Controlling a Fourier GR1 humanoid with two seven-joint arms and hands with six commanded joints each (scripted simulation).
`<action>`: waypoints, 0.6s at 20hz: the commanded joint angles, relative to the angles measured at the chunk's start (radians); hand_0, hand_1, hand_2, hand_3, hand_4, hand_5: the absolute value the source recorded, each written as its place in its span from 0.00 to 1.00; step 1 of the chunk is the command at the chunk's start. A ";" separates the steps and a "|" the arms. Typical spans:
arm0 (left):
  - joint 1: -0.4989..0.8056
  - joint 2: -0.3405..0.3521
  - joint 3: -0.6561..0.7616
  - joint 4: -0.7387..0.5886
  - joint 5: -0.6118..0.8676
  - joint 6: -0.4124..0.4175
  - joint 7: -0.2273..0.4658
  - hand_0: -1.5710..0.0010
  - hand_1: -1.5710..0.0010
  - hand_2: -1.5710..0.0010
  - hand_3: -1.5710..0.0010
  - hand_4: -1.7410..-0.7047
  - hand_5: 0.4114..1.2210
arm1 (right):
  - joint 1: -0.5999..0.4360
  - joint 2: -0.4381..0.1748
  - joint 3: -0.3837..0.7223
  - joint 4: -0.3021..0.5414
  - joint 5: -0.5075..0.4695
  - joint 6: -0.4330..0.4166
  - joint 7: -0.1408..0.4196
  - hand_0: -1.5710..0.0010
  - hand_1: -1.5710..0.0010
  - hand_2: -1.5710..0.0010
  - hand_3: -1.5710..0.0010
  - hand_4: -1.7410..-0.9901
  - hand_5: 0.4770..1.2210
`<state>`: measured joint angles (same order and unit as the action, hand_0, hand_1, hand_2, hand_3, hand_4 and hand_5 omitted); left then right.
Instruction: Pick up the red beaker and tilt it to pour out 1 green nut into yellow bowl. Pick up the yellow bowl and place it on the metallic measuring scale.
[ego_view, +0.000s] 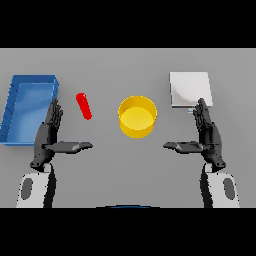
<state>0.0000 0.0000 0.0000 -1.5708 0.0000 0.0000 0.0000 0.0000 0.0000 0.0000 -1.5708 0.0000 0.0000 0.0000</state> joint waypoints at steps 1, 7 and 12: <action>0.003 -0.001 -0.001 -0.002 0.000 0.000 -0.002 1.00 1.00 1.00 1.00 0.58 0.31 | -0.001 0.000 0.000 0.000 0.000 -0.001 0.000 1.00 1.00 1.00 1.00 0.89 0.14; 0.080 0.026 -0.055 -0.092 -0.055 -0.012 -0.034 1.00 1.00 1.00 1.00 0.58 0.31 | 0.015 -0.045 0.039 -0.028 0.112 -0.032 -0.069 1.00 1.00 1.00 1.00 0.89 0.14; 0.164 0.068 -0.133 -0.228 -0.138 -0.030 0.030 1.00 1.00 1.00 1.00 0.58 0.30 | 0.068 -0.078 0.116 -0.110 0.272 -0.070 -0.082 1.00 1.00 1.00 1.00 0.88 0.15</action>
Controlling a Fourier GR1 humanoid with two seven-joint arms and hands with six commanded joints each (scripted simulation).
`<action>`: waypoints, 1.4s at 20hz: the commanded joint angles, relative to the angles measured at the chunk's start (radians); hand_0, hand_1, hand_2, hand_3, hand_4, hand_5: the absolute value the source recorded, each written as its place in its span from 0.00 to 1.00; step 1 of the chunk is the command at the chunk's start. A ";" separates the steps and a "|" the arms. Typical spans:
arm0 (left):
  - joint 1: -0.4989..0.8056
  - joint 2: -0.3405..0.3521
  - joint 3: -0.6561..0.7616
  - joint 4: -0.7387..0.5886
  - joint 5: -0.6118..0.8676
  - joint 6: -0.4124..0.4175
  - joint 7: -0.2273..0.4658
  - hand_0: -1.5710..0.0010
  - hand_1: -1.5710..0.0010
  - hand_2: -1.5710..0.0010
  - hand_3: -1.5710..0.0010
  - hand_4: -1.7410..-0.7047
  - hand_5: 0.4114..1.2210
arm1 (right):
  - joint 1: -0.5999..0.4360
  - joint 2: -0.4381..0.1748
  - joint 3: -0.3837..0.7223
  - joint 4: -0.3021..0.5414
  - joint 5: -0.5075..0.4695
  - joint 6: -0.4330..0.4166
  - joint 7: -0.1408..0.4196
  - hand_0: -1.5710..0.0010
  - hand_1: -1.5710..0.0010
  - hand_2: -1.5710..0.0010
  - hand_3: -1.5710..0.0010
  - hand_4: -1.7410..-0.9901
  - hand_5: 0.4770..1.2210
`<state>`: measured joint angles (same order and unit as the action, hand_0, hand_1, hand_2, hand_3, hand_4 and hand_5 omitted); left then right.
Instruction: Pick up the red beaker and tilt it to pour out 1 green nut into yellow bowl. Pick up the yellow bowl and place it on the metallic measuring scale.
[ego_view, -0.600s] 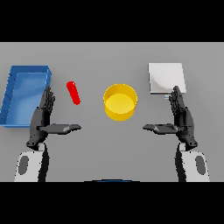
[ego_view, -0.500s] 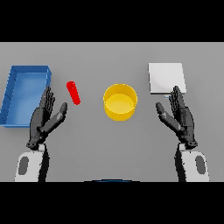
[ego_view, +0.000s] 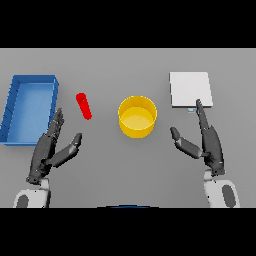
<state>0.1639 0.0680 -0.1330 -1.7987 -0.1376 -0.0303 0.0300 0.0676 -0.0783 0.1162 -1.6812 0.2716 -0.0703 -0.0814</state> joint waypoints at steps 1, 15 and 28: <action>0.004 0.001 -0.005 -0.005 0.000 -0.005 0.004 1.00 1.00 1.00 1.00 0.58 0.30 | 0.007 0.005 0.007 0.000 -0.011 0.015 -0.007 1.00 1.00 1.00 1.00 0.85 0.16; -0.359 0.002 0.094 0.447 -0.002 -0.003 -0.004 1.00 1.00 1.00 1.00 0.54 0.28 | 0.008 0.004 -0.010 -0.004 -0.087 0.070 -0.020 1.00 1.00 1.00 1.00 0.68 0.20; -0.583 -0.015 0.133 0.744 -0.052 0.051 -0.079 1.00 1.00 1.00 1.00 0.51 0.33 | 0.017 0.001 -0.015 -0.026 -0.094 0.068 -0.007 1.00 1.00 1.00 1.00 0.67 0.22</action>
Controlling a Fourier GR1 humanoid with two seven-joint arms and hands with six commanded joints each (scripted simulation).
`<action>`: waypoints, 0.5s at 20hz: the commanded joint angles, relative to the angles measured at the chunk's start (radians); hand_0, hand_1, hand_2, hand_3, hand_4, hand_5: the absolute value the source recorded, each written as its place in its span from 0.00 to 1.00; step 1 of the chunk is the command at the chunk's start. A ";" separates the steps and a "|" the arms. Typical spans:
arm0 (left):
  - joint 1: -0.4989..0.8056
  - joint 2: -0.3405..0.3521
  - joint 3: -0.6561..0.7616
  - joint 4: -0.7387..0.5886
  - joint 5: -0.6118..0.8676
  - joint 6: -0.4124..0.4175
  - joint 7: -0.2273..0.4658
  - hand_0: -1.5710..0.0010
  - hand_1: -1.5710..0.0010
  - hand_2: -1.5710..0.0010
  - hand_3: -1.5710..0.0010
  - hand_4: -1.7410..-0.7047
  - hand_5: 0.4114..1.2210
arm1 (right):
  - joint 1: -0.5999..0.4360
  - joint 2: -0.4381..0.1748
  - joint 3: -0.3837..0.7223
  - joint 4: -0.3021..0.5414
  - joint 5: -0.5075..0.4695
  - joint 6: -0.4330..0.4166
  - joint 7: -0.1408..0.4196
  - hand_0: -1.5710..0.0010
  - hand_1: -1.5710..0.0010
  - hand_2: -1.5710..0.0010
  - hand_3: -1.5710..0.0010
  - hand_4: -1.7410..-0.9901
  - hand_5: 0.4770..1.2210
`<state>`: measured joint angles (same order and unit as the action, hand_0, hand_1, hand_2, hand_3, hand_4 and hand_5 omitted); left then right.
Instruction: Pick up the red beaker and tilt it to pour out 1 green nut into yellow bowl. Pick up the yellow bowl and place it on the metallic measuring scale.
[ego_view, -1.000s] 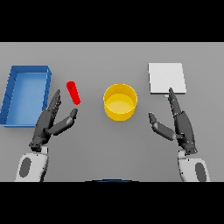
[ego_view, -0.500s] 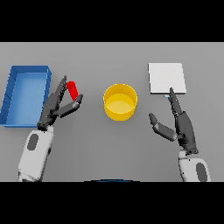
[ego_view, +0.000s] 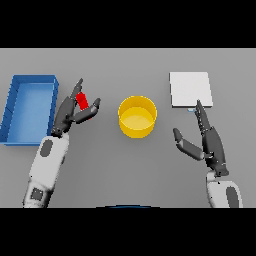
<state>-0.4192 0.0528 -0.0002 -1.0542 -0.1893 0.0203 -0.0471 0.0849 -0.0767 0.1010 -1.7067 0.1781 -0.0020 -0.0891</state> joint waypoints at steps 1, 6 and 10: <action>-0.013 0.001 0.012 0.024 0.008 -0.002 -0.024 1.00 1.00 1.00 1.00 0.50 0.34 | 0.006 -0.001 -0.003 -0.004 -0.007 0.002 -0.002 1.00 1.00 1.00 1.00 0.66 0.22; -0.066 -0.031 0.076 0.140 0.064 0.003 -0.137 1.00 0.99 0.97 0.98 0.40 0.40 | 0.012 -0.002 -0.003 -0.013 -0.010 0.004 0.010 1.00 1.00 1.00 1.00 0.66 0.22; -0.084 -0.060 0.088 0.176 0.047 0.077 -0.165 0.65 0.63 0.58 0.54 0.26 0.66 | 0.023 -0.006 -0.006 -0.010 -0.010 0.006 -0.008 1.00 1.00 1.00 1.00 0.67 0.23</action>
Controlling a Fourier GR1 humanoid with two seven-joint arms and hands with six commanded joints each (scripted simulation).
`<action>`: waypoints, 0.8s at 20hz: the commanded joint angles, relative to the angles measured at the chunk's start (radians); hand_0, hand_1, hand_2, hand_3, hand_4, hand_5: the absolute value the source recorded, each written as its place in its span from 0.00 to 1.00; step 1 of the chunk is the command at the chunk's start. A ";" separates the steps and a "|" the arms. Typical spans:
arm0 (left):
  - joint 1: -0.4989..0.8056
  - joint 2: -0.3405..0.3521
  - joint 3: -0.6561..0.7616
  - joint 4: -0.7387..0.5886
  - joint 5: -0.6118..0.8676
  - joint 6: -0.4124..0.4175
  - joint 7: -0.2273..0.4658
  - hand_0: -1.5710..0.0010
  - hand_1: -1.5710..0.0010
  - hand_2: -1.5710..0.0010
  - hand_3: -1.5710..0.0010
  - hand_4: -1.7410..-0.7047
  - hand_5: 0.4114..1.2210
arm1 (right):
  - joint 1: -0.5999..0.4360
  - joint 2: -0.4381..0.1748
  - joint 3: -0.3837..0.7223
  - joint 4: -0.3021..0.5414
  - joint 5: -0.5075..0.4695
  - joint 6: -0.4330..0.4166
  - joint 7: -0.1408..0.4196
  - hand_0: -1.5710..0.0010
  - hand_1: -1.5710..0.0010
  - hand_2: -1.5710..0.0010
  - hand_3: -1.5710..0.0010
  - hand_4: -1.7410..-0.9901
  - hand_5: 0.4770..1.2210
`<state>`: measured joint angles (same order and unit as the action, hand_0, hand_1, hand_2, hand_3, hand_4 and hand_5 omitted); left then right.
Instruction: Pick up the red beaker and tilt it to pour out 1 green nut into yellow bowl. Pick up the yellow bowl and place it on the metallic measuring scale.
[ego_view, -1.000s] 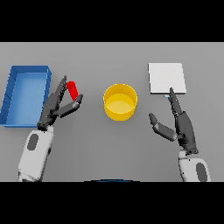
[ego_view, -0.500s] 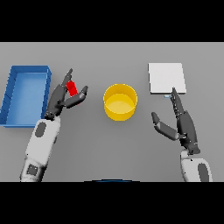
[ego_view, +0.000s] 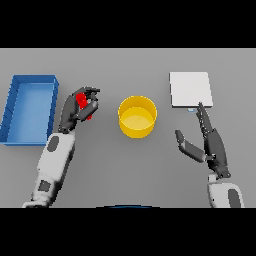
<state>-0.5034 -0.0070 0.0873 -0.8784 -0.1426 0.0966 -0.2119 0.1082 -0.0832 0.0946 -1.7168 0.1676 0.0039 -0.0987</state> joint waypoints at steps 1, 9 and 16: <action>-0.001 -0.008 -0.018 -0.001 -0.030 0.032 0.027 0.52 0.50 0.46 0.44 0.21 0.73 | -0.008 0.006 0.003 0.004 0.003 -0.004 0.008 1.00 1.00 1.00 1.00 0.67 0.23; -0.001 -0.003 -0.039 -0.018 -0.041 0.025 0.007 0.09 0.08 0.08 0.11 0.15 0.94 | -0.024 0.008 -0.003 0.006 -0.013 0.002 0.020 1.00 1.00 1.00 1.00 0.65 0.22; -0.019 0.010 -0.016 -0.130 0.052 -0.058 0.040 0.02 0.02 0.02 0.02 0.03 0.89 | -0.018 0.004 0.007 0.018 0.017 -0.006 -0.001 1.00 1.00 1.00 1.00 0.68 0.23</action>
<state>-0.5224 0.0025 0.0718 -1.0087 -0.0900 0.0380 -0.1727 0.0900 -0.0797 0.1014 -1.6988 0.1845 -0.0017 -0.0982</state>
